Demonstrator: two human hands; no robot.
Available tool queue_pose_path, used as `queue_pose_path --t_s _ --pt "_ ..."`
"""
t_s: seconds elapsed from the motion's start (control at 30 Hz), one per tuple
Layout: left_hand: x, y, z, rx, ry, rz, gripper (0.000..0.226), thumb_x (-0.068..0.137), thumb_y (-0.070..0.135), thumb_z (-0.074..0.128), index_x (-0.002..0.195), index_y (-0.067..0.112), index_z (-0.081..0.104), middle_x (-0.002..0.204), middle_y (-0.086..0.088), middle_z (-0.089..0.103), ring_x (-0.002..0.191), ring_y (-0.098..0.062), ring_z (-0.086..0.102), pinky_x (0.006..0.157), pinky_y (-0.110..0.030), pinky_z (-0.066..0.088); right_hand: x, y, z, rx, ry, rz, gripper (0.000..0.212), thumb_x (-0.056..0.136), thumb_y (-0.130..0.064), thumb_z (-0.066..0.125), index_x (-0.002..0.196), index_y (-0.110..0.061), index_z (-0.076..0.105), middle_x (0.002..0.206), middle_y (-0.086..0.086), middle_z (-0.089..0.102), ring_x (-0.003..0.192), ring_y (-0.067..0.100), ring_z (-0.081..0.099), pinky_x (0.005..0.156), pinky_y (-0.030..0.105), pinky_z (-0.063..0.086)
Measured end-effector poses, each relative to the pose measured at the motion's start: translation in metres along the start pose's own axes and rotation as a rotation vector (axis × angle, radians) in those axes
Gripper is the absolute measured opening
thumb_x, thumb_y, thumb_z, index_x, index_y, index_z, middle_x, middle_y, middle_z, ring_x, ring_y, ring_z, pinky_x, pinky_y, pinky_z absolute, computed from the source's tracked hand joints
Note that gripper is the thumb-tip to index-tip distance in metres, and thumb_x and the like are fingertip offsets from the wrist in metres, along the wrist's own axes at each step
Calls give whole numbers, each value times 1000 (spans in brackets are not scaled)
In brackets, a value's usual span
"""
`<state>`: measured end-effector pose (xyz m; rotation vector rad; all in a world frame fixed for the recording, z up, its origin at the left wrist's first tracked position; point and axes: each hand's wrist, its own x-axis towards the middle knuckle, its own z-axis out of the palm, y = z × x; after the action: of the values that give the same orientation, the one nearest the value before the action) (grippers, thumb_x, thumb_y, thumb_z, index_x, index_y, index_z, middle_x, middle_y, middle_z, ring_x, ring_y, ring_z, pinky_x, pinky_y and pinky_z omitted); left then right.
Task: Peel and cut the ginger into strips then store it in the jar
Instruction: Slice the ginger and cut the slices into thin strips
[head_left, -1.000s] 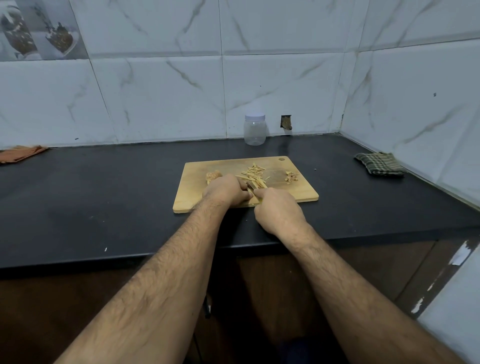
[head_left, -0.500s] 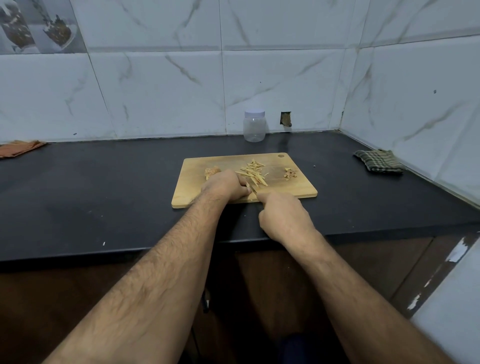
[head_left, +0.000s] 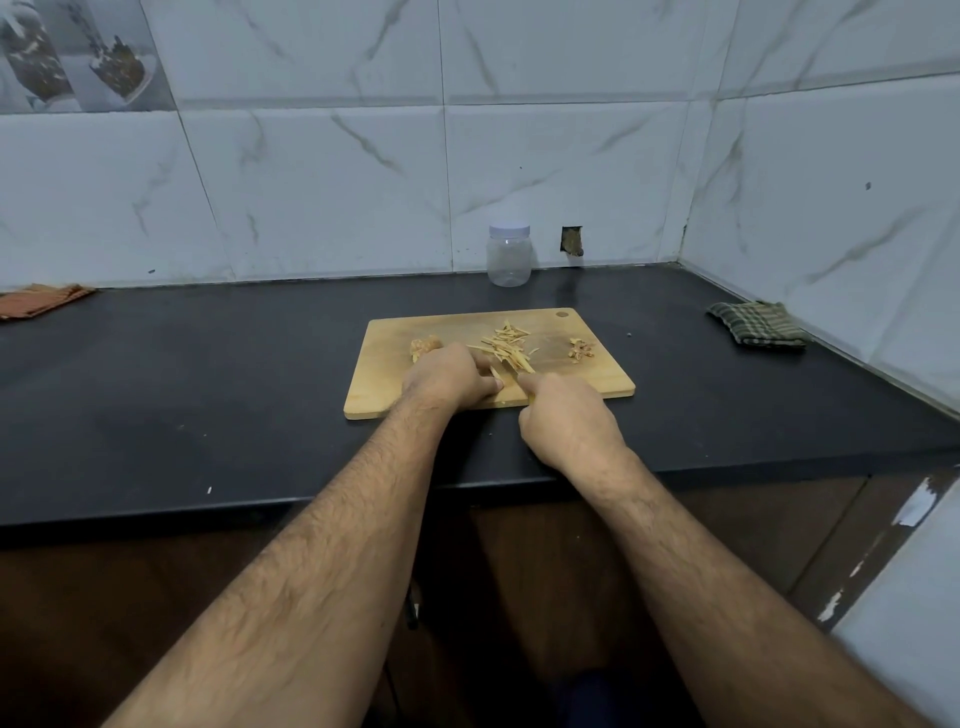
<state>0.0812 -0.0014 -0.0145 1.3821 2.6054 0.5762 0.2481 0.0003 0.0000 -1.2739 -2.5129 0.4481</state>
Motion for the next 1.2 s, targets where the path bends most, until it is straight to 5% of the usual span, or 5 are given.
queue_pose_path --t_s 0.4,0.7,0.9,1.2 --pt "1 -2 1 -6 -10 32 15 89 47 63 99 43 73 98 9 69 99 -17 63 83 -30 52 9 -8 9 33 15 -40 50 94 -10 47 139 -29 54 130 3 61 116 25 55 86 35 48" --pt "5 -2 2 14 -28 37 13 88 47 63 94 43 74 100 12 69 103 -15 59 92 -35 52 14 -9 8 18 -7 -49 49 93 -10 48 137 -30 56 125 5 62 110 25 57 79 33 48" --pt "4 2 0 54 -34 30 21 86 42 63 65 40 63 92 10 68 96 -17 62 86 -33 53 16 -10 9 9 -11 -52 44 95 -11 50 135 -29 58 121 5 63 101 23 56 76 31 46" --pt "-8 10 -2 166 25 51 24 94 32 50 100 27 73 99 -1 68 88 -21 59 75 -31 50 16 -9 7 17 -13 -72 42 95 -10 49 133 -26 59 124 5 63 110 25 58 86 34 49"
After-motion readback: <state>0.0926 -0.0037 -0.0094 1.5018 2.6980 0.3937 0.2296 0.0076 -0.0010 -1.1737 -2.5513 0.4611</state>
